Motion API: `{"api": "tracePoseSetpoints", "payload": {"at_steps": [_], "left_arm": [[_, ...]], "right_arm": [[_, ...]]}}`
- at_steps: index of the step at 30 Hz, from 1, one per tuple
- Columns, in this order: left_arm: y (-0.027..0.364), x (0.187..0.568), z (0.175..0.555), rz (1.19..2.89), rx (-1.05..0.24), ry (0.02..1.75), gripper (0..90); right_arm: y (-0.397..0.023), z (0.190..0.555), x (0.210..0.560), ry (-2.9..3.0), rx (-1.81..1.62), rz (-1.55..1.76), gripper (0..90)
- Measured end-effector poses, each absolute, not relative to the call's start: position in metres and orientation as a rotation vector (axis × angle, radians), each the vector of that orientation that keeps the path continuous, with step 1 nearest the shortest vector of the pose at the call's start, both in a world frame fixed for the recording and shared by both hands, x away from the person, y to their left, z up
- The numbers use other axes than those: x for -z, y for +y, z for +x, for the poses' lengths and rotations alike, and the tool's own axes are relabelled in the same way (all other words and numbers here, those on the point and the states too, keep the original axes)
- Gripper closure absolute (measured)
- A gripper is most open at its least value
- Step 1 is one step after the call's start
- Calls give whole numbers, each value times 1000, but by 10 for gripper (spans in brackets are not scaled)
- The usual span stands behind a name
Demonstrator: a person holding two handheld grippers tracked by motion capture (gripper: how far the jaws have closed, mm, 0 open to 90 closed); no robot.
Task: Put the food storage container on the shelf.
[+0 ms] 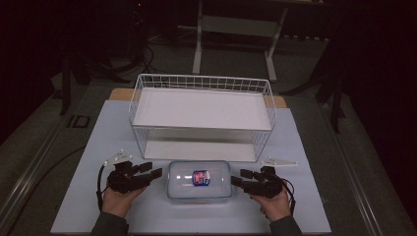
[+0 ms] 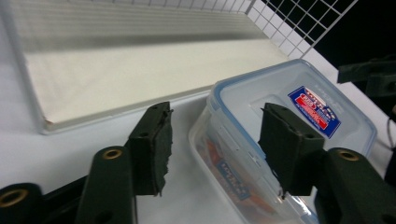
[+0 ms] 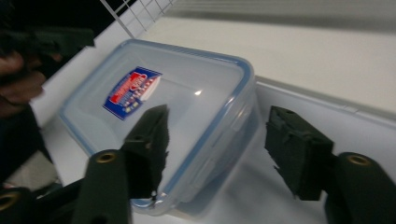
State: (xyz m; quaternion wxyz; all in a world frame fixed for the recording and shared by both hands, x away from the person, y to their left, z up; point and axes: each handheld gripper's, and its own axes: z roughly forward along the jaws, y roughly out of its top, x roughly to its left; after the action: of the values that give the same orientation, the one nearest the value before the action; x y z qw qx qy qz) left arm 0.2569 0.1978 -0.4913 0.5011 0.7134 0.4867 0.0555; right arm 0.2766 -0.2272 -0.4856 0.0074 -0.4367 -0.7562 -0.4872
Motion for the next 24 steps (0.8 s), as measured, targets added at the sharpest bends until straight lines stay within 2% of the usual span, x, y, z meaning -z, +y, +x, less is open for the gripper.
{"api": "tracePoseSetpoints", "payload": {"at_steps": [6,10,24], "left_arm": [[191,501,261,1708,-20,1178,355],[187,507,264,1685,54,1181,348],[172,516,270,1741,183,1183,322]], "right_arm": [[-227,282,492,-2229,1517,-1386,314],[-226,284,495,-2195,1497,-1386,298],[-220,292,511,-2120,1383,-1383,277]]}}
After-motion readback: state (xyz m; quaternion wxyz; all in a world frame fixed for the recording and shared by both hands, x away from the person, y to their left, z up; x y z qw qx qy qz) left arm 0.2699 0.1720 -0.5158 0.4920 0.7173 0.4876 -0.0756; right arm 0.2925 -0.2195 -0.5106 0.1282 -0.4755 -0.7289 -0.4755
